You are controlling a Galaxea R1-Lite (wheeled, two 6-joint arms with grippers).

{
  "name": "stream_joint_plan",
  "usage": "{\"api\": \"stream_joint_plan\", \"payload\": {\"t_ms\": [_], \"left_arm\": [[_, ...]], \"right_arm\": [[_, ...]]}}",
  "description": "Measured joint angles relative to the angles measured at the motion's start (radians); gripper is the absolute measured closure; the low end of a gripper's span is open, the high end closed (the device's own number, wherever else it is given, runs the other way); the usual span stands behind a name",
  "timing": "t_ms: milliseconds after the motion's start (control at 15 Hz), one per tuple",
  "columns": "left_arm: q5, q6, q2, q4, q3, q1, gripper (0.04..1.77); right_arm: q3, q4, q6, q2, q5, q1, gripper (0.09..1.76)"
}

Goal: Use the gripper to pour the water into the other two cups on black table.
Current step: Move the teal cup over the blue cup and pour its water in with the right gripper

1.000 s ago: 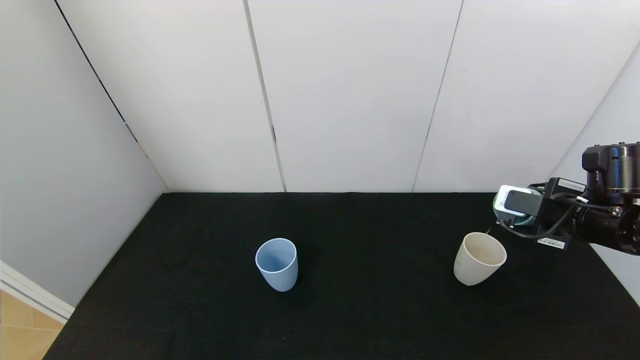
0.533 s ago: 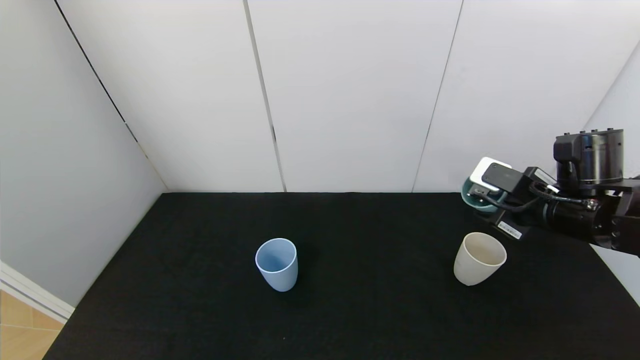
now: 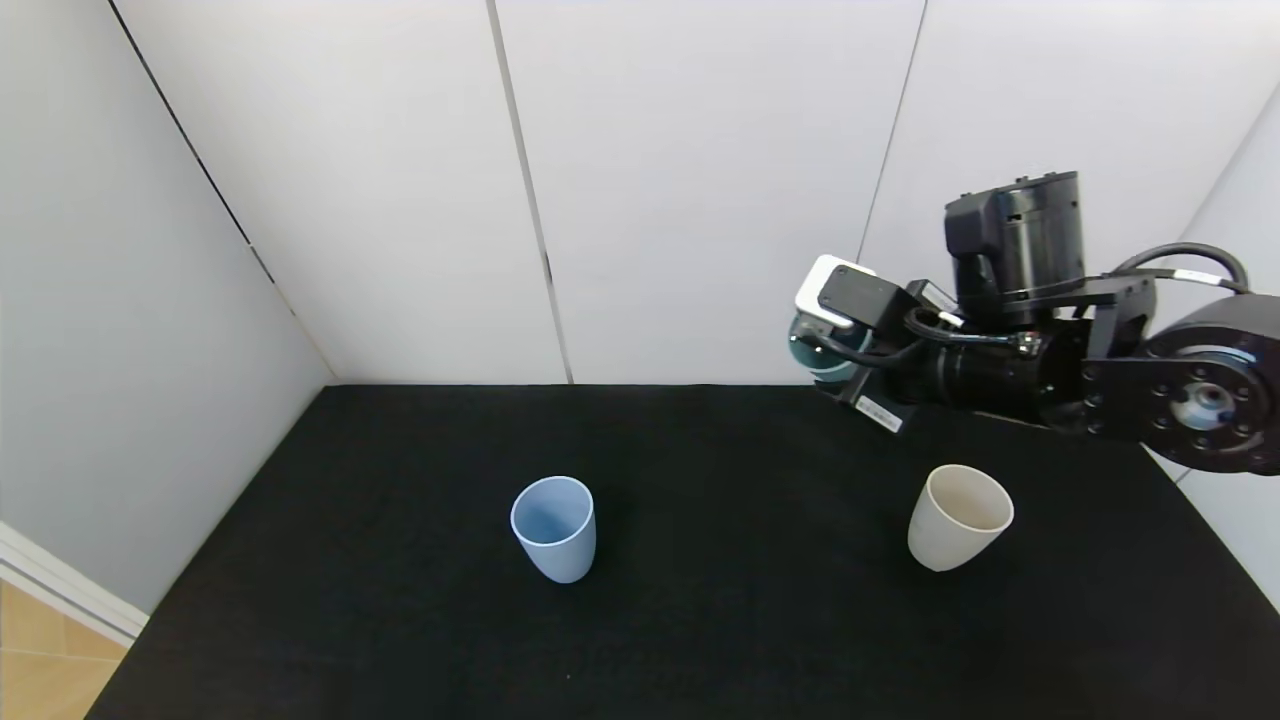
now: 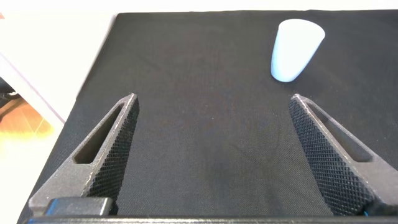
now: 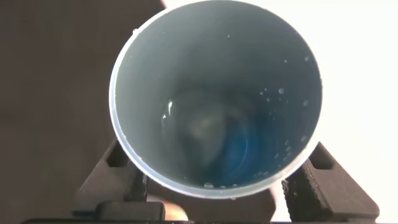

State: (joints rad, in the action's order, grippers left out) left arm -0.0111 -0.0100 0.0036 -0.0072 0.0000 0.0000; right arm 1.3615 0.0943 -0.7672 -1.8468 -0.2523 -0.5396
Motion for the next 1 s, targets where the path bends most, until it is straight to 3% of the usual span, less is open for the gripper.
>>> {"api": "stream_joint_plan", "payload": {"t_ms": [667,1000], "left_arm": [[0.001,0.000,0.000,0.000,0.000,0.000,0.09],[0.000,0.000,0.000,0.000,0.000,0.000,0.09]], "right_arm": [[0.422,-0.076,-0.042,-0.331,-0.222,-0.229,0.66],[0.511,-0.078,-0.169,-0.416,-0.308,-0.287,0.66]]}}
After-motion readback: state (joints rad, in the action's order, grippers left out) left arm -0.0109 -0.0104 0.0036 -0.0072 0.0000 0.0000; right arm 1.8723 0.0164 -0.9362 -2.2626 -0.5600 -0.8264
